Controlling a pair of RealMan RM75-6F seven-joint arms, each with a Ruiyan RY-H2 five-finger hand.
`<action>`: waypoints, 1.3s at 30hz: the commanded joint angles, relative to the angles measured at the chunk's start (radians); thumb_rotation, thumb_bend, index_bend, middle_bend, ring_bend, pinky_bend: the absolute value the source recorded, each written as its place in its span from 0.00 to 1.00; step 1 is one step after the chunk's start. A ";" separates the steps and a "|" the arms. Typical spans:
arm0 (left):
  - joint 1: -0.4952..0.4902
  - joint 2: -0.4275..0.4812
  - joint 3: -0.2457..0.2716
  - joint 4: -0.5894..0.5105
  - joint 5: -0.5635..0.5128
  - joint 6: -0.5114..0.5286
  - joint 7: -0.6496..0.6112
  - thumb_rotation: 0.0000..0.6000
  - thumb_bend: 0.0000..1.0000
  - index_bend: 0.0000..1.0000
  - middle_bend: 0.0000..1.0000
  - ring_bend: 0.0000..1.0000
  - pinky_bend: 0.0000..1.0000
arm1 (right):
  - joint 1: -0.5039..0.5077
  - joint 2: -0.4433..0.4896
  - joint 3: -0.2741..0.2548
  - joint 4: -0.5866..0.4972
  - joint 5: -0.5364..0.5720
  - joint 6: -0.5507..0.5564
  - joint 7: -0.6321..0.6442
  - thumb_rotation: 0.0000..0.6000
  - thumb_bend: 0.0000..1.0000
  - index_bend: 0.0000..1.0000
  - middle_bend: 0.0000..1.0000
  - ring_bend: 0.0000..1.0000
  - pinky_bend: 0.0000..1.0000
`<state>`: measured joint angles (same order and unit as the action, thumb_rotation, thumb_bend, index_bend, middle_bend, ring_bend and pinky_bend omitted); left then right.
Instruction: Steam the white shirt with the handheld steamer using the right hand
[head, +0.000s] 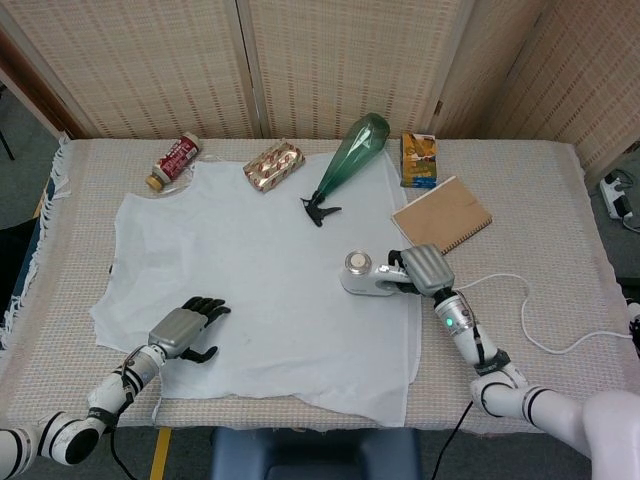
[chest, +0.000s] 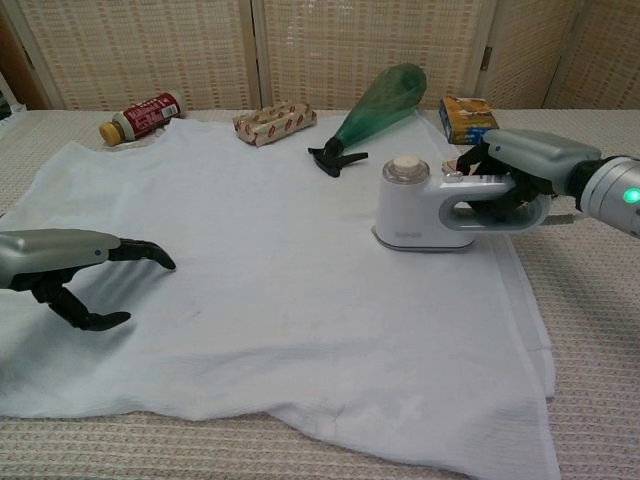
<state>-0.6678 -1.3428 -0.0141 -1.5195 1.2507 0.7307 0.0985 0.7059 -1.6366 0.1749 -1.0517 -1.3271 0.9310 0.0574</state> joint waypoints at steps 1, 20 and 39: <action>0.001 0.002 0.001 -0.004 0.001 0.005 0.000 0.76 0.45 0.14 0.09 0.00 0.00 | -0.015 0.030 0.009 -0.046 -0.010 0.034 0.028 1.00 0.87 0.73 0.72 0.82 0.93; -0.012 -0.015 0.005 0.007 0.007 0.008 -0.002 0.76 0.45 0.14 0.09 0.00 0.00 | 0.089 -0.151 -0.019 -0.083 -0.098 0.012 -0.054 1.00 0.87 0.73 0.73 0.83 0.94; -0.005 -0.009 0.017 0.012 0.015 0.017 -0.021 0.77 0.45 0.14 0.08 0.00 0.00 | 0.025 -0.099 -0.021 0.075 -0.037 0.035 -0.113 1.00 0.87 0.73 0.75 0.84 0.95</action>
<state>-0.6726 -1.3531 0.0033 -1.5072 1.2662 0.7474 0.0782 0.7362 -1.7412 0.1516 -0.9808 -1.3693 0.9649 -0.0530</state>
